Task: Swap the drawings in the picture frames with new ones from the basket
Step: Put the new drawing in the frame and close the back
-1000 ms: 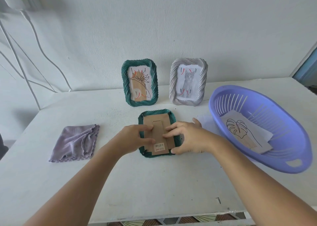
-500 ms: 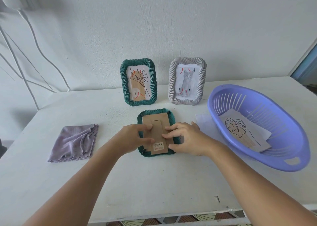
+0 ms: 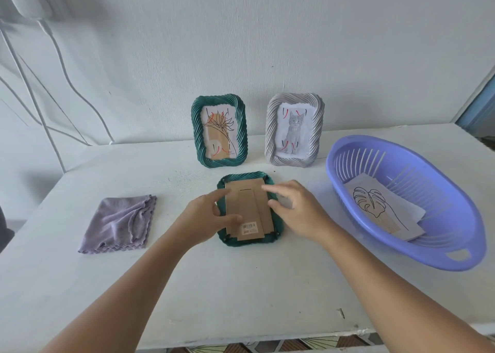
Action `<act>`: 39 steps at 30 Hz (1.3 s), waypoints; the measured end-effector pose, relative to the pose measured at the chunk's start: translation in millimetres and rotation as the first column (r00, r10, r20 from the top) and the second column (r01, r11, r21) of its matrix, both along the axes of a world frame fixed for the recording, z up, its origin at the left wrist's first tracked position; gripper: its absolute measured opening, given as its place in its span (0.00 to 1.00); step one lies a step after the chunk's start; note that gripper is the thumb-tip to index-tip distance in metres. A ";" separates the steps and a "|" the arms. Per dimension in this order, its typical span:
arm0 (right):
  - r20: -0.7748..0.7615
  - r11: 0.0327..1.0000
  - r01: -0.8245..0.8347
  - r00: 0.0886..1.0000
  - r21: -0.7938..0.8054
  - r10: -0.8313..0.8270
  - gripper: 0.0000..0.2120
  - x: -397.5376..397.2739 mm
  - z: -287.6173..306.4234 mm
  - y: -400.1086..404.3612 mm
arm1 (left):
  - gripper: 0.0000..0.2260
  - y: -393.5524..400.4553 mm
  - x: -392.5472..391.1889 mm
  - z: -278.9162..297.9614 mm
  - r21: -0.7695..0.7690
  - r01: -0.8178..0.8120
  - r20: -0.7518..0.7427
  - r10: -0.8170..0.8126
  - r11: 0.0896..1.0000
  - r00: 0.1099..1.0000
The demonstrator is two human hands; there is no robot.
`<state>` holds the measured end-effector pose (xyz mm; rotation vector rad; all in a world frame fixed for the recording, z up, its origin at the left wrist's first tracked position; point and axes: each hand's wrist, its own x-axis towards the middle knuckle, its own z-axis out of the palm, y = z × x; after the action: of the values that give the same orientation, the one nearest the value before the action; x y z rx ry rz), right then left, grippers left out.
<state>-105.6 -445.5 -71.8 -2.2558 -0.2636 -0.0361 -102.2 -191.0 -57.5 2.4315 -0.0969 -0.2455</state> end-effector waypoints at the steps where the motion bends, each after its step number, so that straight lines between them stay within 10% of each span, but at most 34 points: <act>1: 0.007 0.996 0.058 0.998 -0.063 -0.058 0.20 1.9 -1.6 -0.2 | 0.36 1.2 -0.7 -1.3 0.010 -0.036 0.019 0.036 0.999 0.999; 6: -0.100 0.901 0.104 0.982 -0.420 -0.160 0.27 7.5 -9.3 -0.9 | 0.42 0.7 -3.5 -3.7 0.150 -0.126 -0.051 0.135 0.981 0.989; 16: -0.220 0.930 -0.169 0.971 -0.326 0.099 0.43 -0.5 3.9 -11.6 | 0.44 -8.8 0.5 6.8 0.212 -0.078 -0.115 0.104 0.974 0.988; 39: -0.176 0.969 0.021 0.982 -0.245 -0.066 0.25 13.5 -8.4 -3.7 | 0.42 -4.5 9.1 -1.3 0.048 -0.125 -0.185 0.131 0.991 0.974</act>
<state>-92.0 -449.2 -80.2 -2.4885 -0.1243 0.1899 -93.0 -195.5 -58.7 2.4259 0.1492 -0.4197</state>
